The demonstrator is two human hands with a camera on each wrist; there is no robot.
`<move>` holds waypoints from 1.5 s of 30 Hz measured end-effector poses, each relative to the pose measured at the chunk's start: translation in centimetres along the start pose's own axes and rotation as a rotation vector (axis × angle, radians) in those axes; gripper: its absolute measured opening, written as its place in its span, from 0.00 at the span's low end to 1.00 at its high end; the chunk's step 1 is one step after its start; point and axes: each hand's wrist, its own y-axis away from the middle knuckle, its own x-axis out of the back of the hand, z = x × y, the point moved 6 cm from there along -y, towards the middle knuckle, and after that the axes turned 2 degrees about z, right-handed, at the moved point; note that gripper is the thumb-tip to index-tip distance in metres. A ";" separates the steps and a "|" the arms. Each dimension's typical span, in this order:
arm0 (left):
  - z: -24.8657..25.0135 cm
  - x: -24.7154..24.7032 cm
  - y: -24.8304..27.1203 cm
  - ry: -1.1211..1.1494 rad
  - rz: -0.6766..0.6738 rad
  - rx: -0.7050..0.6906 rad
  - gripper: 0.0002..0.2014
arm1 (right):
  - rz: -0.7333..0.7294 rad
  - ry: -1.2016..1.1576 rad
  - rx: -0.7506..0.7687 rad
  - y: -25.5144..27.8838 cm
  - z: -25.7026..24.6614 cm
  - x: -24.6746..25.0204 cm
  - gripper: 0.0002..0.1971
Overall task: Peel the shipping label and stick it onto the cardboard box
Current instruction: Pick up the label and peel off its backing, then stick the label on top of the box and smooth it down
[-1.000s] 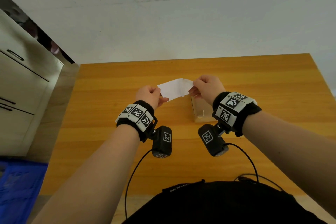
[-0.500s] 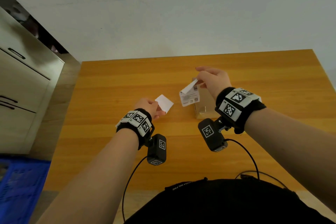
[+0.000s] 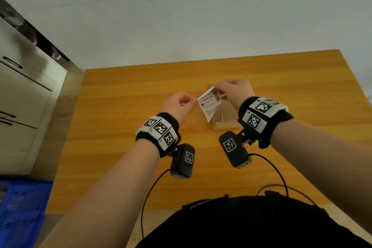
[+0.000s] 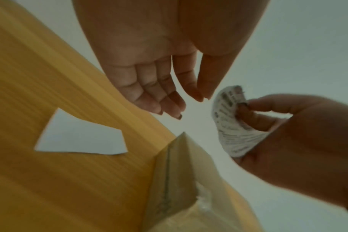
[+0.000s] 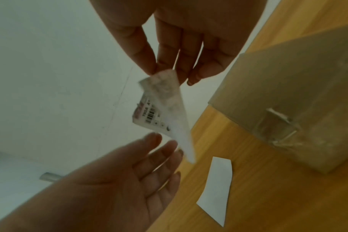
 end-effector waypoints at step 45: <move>3.0 -7.7 -3.0 -0.281 -0.073 -0.123 0.27 | -0.097 0.741 0.286 -2.9 3.6 4.0 0.31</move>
